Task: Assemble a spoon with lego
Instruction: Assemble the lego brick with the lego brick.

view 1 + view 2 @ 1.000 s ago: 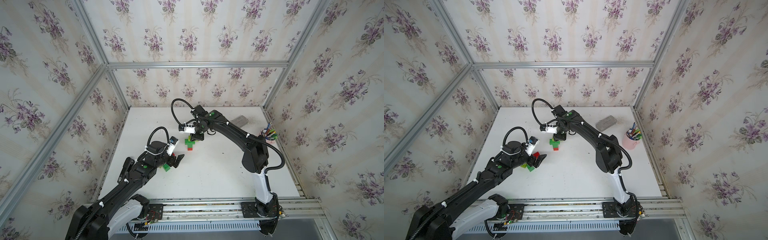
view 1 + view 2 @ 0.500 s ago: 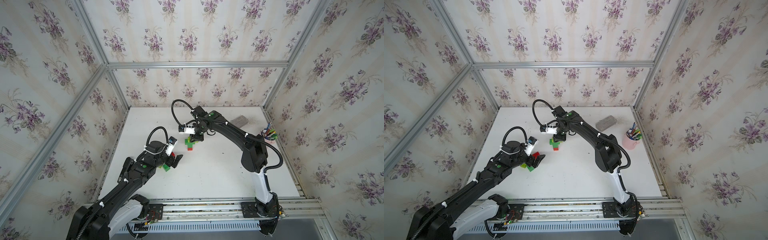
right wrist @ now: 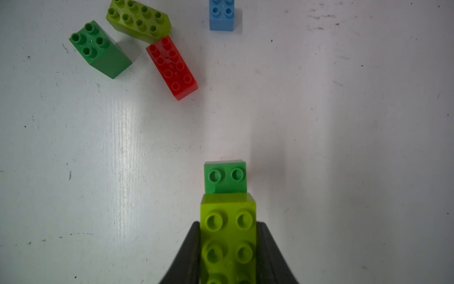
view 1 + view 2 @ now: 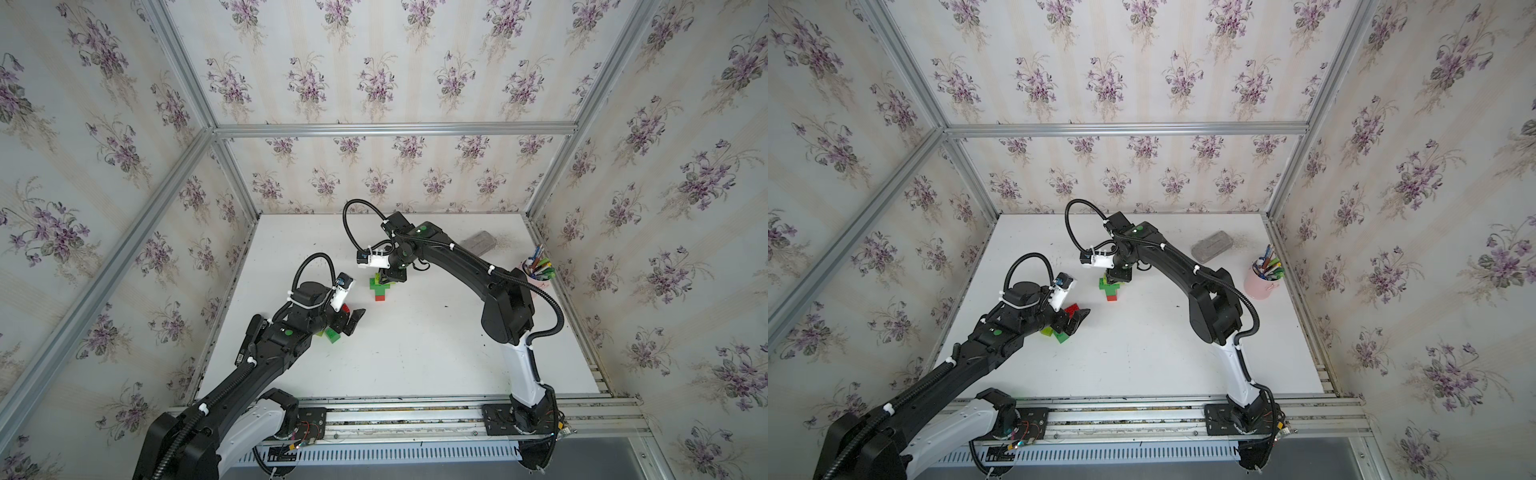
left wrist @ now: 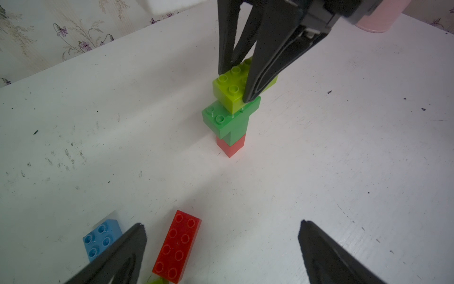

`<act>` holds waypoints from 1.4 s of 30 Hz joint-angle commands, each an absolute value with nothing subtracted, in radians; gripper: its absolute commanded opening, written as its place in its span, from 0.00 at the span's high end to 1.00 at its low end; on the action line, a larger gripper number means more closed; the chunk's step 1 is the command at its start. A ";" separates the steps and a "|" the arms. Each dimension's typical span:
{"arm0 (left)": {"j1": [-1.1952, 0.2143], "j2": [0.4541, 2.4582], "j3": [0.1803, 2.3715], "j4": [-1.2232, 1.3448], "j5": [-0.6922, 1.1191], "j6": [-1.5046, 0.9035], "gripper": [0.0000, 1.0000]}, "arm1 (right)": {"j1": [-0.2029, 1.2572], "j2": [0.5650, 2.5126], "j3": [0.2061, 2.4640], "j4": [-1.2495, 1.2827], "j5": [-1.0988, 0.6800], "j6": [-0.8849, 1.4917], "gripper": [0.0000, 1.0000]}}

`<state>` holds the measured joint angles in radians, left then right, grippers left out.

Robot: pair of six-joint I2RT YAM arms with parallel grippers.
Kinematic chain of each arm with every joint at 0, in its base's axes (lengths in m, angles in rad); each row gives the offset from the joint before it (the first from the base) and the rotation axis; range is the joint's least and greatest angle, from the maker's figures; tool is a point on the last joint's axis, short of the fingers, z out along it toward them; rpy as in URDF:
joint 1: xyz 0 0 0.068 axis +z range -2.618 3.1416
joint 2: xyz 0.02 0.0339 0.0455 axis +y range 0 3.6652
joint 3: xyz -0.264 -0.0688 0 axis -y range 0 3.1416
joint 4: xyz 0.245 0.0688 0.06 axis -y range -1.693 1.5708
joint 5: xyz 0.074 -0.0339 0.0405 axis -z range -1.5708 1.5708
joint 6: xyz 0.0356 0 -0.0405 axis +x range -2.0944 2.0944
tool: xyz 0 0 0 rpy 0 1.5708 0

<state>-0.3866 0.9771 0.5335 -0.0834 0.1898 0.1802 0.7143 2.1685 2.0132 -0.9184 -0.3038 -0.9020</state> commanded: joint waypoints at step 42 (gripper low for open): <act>-0.381 0.972 0.589 -0.190 0.131 0.212 0.01 | 0.727 2.193 2.068 -0.927 -0.291 -0.821 0.38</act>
<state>-0.3836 0.9802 0.5701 -0.1448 0.1497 0.1833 0.7311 2.2002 2.0693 -0.8993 -0.2951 -0.8318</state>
